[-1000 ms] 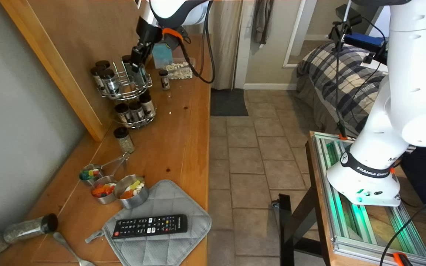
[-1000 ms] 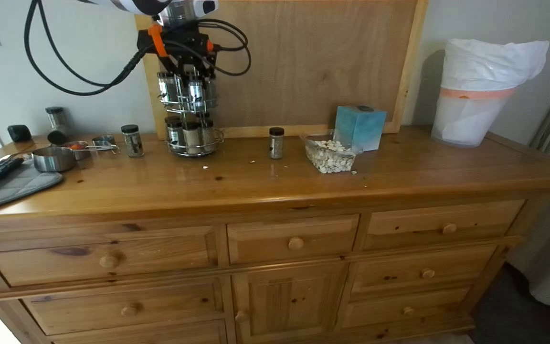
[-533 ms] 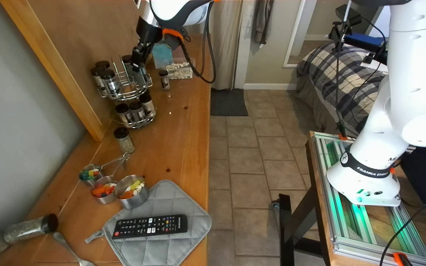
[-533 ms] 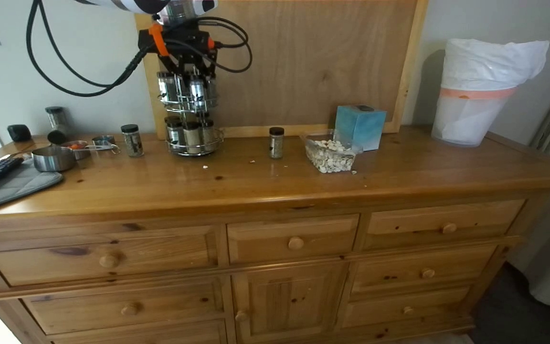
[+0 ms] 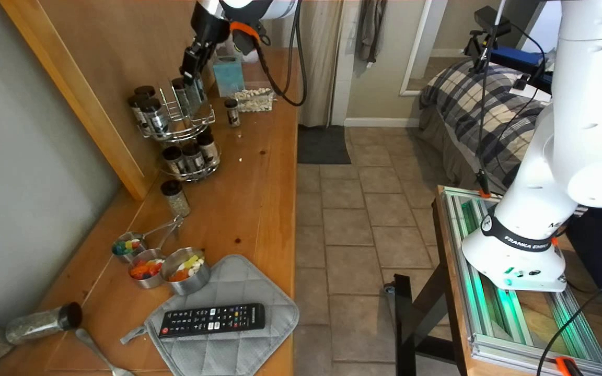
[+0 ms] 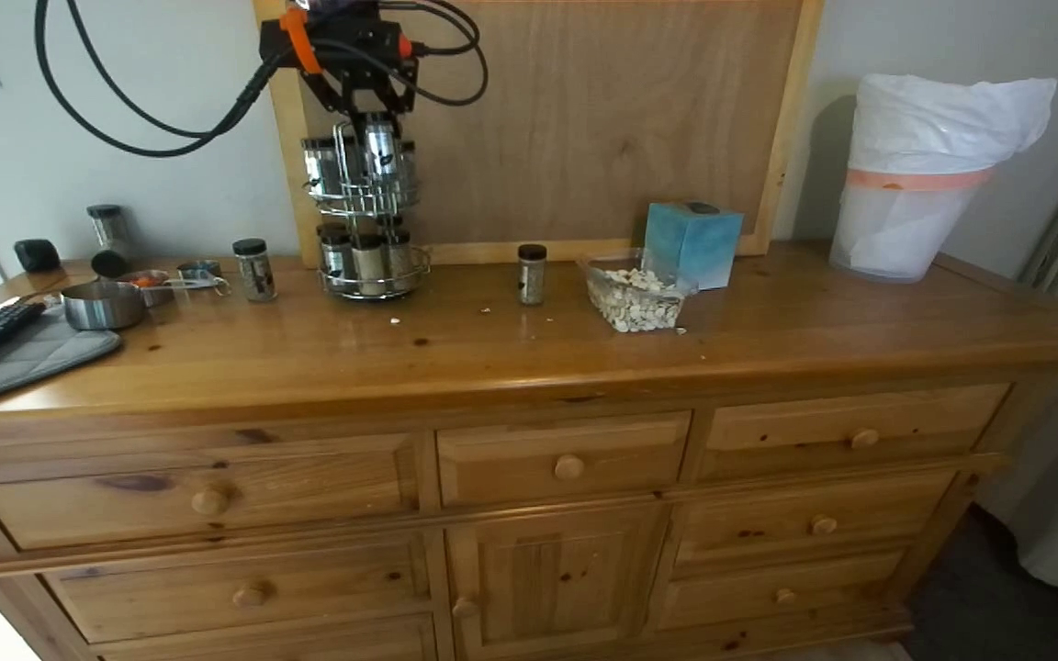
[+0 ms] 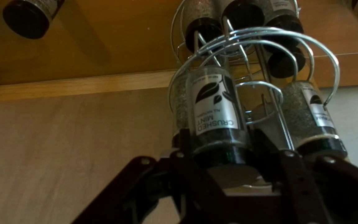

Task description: Put one glass jar from the silver stand on the counter.

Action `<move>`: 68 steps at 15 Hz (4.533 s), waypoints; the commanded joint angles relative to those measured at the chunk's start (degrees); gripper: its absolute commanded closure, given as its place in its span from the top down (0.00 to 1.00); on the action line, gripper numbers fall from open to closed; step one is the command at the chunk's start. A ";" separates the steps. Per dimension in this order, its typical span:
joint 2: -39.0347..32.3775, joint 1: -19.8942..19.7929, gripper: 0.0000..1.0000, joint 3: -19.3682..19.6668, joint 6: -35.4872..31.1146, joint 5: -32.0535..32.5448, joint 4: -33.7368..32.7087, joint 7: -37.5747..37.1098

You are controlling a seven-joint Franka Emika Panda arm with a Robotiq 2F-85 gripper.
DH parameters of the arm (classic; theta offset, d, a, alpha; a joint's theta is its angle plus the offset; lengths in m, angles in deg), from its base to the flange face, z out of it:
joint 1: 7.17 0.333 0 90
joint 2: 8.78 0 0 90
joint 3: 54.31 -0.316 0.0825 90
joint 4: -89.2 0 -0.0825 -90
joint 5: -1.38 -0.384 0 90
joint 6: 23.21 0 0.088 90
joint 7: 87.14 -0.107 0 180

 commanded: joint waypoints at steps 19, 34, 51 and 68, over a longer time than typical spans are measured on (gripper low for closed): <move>24.98 10.12 0.26 -5.85 10.99 -3.43 15.95 34.81; 23.82 14.16 0.51 -6.85 12.89 -4.80 14.78 37.01; -1.89 19.61 0.26 -17.85 25.25 -4.72 -9.64 60.38; -2.28 19.31 0.51 -18.41 24.67 -5.99 -9.38 61.36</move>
